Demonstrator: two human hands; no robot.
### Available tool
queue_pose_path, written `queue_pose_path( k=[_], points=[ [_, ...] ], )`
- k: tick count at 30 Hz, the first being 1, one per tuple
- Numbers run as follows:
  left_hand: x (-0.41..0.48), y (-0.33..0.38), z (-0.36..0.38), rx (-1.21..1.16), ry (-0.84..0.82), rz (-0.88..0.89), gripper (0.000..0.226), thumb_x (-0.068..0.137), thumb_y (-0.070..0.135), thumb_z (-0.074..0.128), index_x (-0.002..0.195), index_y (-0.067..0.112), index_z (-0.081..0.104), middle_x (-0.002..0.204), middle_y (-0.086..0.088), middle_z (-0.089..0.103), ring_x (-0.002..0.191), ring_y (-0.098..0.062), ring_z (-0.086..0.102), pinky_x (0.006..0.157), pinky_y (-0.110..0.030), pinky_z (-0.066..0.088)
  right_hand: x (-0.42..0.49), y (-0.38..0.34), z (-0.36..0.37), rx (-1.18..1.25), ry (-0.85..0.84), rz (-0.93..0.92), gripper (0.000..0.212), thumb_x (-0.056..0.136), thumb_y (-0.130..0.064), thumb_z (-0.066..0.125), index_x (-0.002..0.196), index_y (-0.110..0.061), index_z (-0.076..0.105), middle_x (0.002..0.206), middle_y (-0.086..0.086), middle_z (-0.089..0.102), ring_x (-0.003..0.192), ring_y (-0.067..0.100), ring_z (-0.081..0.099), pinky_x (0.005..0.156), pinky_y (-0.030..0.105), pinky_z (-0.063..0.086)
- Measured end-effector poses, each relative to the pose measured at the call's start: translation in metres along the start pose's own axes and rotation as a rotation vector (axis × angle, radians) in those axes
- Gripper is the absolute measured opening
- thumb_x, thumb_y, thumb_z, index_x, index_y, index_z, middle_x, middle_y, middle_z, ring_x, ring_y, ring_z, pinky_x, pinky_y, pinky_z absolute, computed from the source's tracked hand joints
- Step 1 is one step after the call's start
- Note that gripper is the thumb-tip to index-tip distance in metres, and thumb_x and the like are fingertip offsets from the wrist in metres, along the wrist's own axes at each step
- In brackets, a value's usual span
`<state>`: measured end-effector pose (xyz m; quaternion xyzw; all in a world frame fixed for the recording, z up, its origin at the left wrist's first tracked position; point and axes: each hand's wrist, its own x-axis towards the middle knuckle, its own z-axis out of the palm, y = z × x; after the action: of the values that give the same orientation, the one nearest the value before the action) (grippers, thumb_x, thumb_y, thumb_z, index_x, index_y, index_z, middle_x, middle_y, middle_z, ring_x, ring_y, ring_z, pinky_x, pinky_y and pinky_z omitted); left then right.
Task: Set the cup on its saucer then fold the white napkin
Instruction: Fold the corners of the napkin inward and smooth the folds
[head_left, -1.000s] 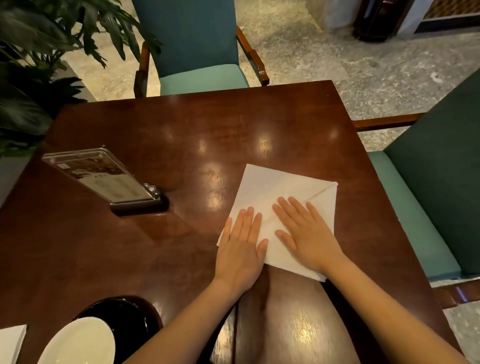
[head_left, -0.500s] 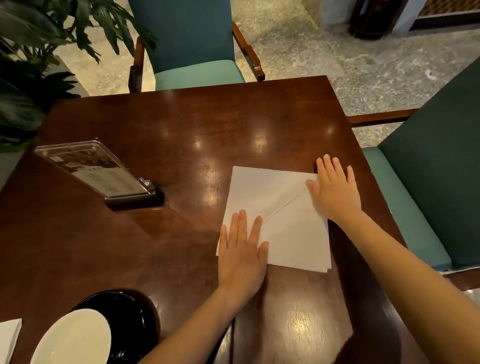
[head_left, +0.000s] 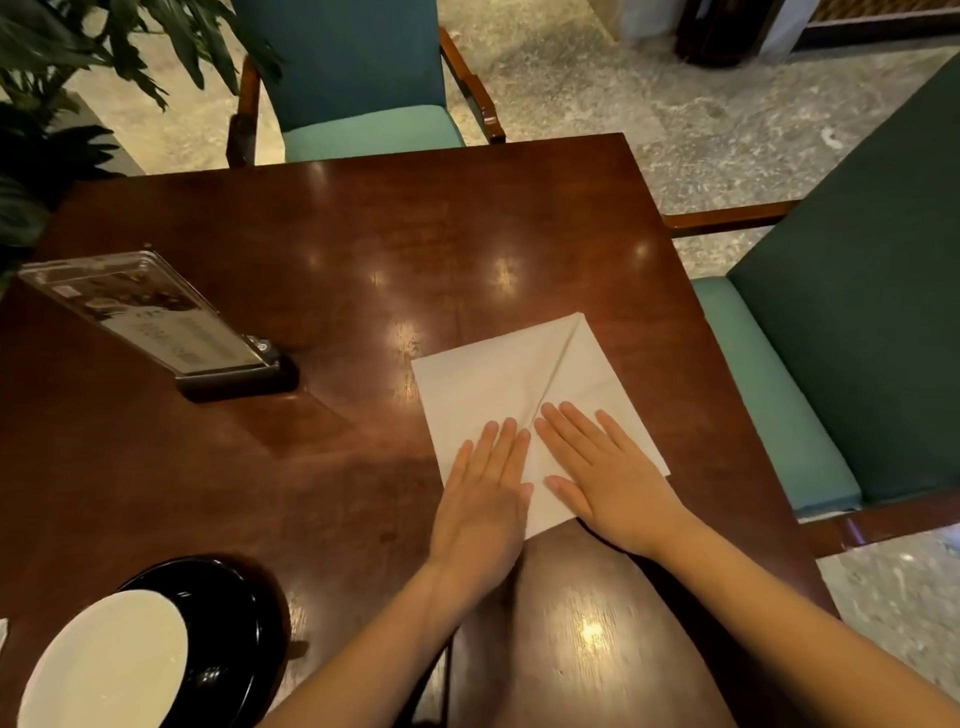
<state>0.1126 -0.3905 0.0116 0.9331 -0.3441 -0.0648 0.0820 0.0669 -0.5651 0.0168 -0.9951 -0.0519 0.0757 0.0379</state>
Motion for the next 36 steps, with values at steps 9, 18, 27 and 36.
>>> queue_pose_path(
  k=[9,18,27,36],
  points=[
    [-0.009,0.0,-0.011,0.044,-0.047,-0.014,0.061,0.097,0.049,0.012,0.145,0.014,0.027,0.151,-0.007,0.031,0.139,-0.024,0.027,0.111,-0.041,0.013,-0.002,0.009,-0.005,0.025,-0.026,-0.059,0.059,0.098,-0.05,0.019,0.149,-0.022,0.01,0.157,-0.003,0.006,0.145,0.016,0.003,0.115,0.035,0.0],
    [0.083,-0.065,-0.071,-0.108,0.088,-0.194,0.04,0.09,0.013,0.042,0.128,0.013,0.052,0.127,-0.011,0.055,0.119,-0.033,0.047,0.092,-0.042,0.04,-0.03,0.018,-0.02,0.169,0.243,0.266,0.041,0.092,-0.032,0.042,0.126,-0.011,0.05,0.125,0.009,0.056,0.109,0.028,0.053,0.089,0.039,0.043],
    [0.105,-0.099,-0.101,-0.125,-0.378,-0.139,0.019,0.091,0.022,0.054,0.093,0.005,0.063,0.097,-0.01,0.06,0.085,-0.024,0.052,0.07,-0.031,0.036,-0.03,0.039,-0.045,0.734,-0.059,0.772,0.019,0.089,-0.023,0.058,0.098,-0.007,0.06,0.095,0.011,0.063,0.081,0.023,0.057,0.074,0.037,0.049],
    [0.064,-0.123,-0.1,-0.751,-0.359,-0.418,0.016,0.086,0.014,0.065,0.095,0.001,0.066,0.081,-0.01,0.068,0.062,-0.013,0.06,0.049,-0.014,0.049,-0.035,0.029,-0.058,1.185,-0.042,0.727,0.013,0.091,-0.013,0.056,0.098,-0.002,0.058,0.082,0.012,0.068,0.07,0.019,0.065,0.057,0.023,0.055]
  ],
)
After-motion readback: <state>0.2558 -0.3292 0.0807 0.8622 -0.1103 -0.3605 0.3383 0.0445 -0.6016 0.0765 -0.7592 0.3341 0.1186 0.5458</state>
